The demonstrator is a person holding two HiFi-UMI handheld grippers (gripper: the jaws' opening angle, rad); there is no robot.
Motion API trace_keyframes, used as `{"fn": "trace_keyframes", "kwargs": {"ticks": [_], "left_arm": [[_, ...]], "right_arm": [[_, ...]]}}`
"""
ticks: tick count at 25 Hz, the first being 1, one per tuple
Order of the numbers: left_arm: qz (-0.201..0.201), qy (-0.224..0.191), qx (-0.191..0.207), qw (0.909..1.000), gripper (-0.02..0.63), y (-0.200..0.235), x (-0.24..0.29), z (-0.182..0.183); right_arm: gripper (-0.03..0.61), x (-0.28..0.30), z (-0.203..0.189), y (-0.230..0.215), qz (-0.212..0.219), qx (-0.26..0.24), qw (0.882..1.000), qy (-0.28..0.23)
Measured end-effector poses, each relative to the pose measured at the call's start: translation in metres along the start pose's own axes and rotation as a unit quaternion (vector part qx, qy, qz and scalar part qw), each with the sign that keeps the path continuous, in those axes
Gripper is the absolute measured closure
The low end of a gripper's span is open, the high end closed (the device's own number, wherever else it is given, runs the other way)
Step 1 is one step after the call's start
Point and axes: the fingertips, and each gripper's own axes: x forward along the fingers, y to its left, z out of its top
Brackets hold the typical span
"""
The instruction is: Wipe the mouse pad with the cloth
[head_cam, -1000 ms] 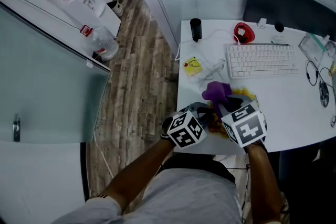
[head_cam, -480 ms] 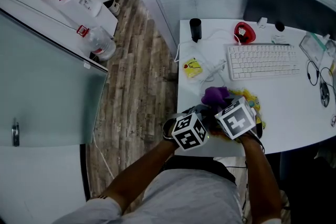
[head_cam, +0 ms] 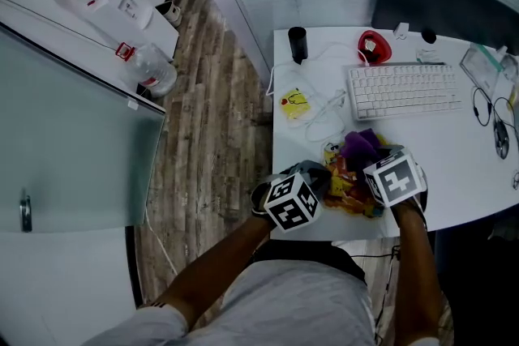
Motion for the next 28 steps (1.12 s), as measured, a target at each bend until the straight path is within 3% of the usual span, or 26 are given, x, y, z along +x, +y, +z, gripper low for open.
{"fn": "trace_keyframes", "kwargs": {"ticks": [7, 13, 22, 28], "left_arm": [[0.000, 0.002, 0.003, 1.0000, 0.598, 0.000, 0.001, 0.000], [-0.002, 0.005, 0.001, 1.0000, 0.598, 0.000, 0.001, -0.001], [-0.004, 0.005, 0.002, 1.0000, 0.598, 0.000, 0.001, -0.001], [-0.006, 0.002, 0.002, 1.0000, 0.598, 0.000, 0.001, -0.001]], "right_arm": [[0.512, -0.017, -0.037, -0.047, -0.042, 0.062, 0.997, 0.003], [0.512, -0.032, -0.051, -0.056, -0.058, 0.089, 0.994, -0.003], [0.512, -0.049, -0.012, 0.014, -0.016, 0.091, 0.994, -0.065], [0.512, -0.023, 0.000, 0.068, 0.026, 0.066, 0.996, -0.051]]}}
